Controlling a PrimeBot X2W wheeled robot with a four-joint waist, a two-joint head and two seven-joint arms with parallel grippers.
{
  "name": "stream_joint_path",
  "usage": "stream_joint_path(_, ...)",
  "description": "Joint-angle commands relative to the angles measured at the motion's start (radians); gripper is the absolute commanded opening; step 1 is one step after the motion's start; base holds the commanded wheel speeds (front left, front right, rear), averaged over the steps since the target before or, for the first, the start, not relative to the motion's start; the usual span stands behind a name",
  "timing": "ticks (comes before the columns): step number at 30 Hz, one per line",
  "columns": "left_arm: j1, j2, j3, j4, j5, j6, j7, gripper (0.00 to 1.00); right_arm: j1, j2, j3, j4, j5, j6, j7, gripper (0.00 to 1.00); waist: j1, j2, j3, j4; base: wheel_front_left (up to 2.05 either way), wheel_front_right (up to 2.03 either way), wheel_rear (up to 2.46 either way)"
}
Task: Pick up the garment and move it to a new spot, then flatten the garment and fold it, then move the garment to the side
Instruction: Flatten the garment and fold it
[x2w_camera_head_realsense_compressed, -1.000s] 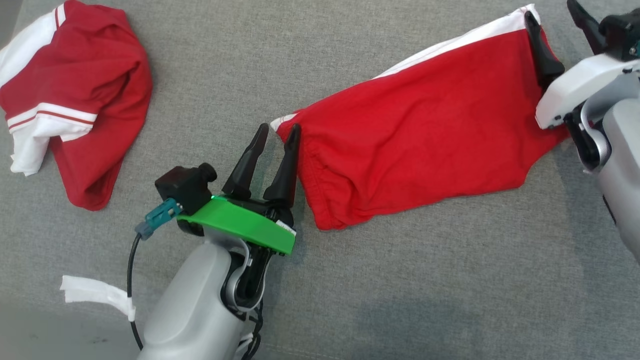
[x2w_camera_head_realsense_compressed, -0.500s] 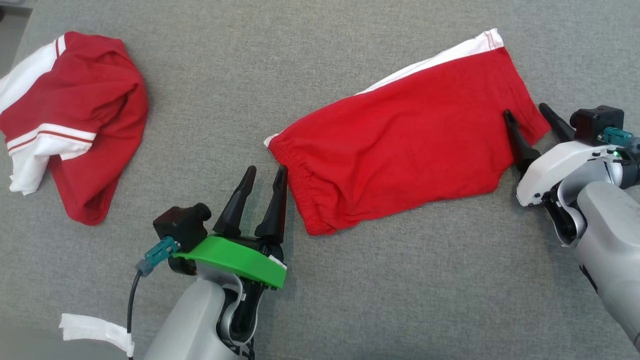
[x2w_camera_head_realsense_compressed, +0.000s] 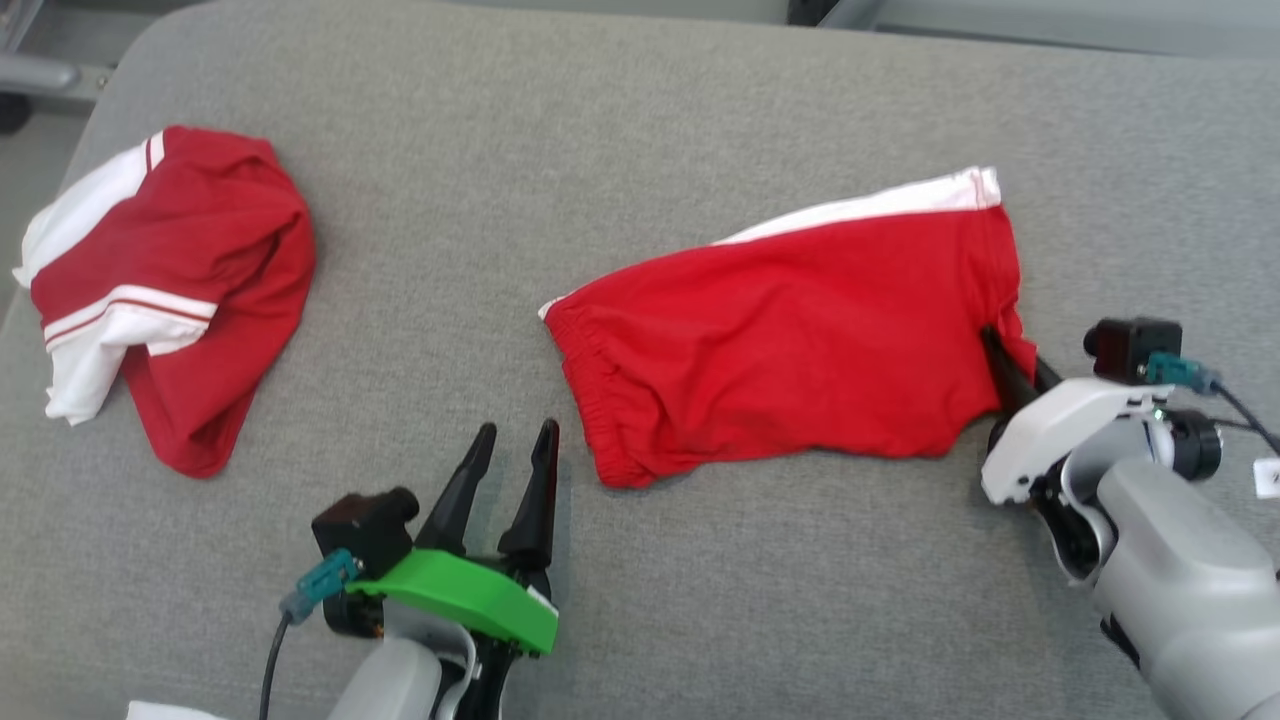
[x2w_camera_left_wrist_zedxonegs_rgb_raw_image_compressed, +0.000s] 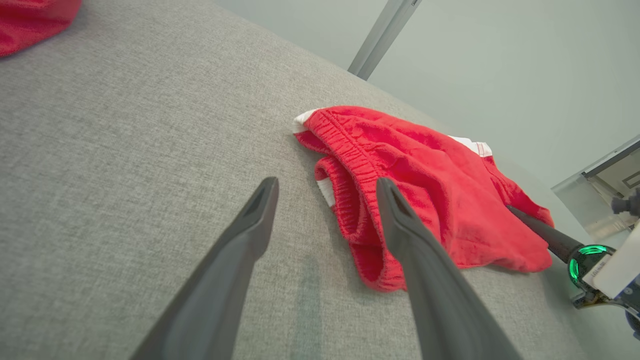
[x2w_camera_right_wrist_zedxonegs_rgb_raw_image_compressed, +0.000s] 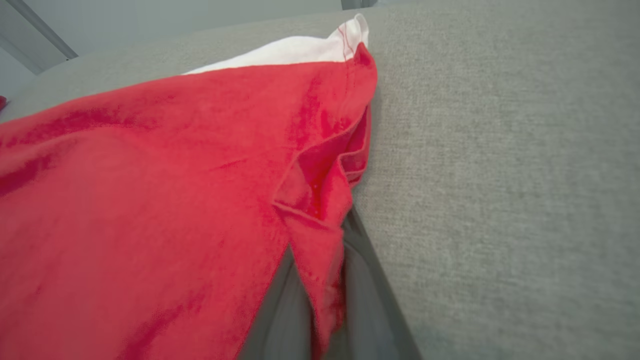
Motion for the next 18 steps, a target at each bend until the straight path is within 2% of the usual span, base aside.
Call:
stream_joint_path(1, 0.017, 0.003, 0.002, 0.003, 0.017, 0.002, 0.000, 1.00, 0.041, 0.002, 0.001, 0.014, 0.006, -0.002, 0.005, 0.00, -0.0001, 0.0000, -0.064, -0.045, 0.00, 0.00, 0.00)
stream_joint_path(11, 0.129, 0.003, 0.021, 0.015, 0.045, 0.002, 0.000, 1.00, 0.223, 0.029, -0.117, -0.051, -0.033, -0.002, 0.002, 0.00, -0.0001, 0.0000, -0.176, -0.126, 0.00, 0.00, 0.00)
stream_joint_path(18, 0.140, 0.004, 0.021, 0.017, 0.053, 0.002, 0.000, 1.00, 0.218, 0.020, -0.185, -0.113, -0.106, -0.002, 0.002, 0.00, -0.0001, 0.0000, -0.167, -0.129, 0.00, 0.00, 0.00)
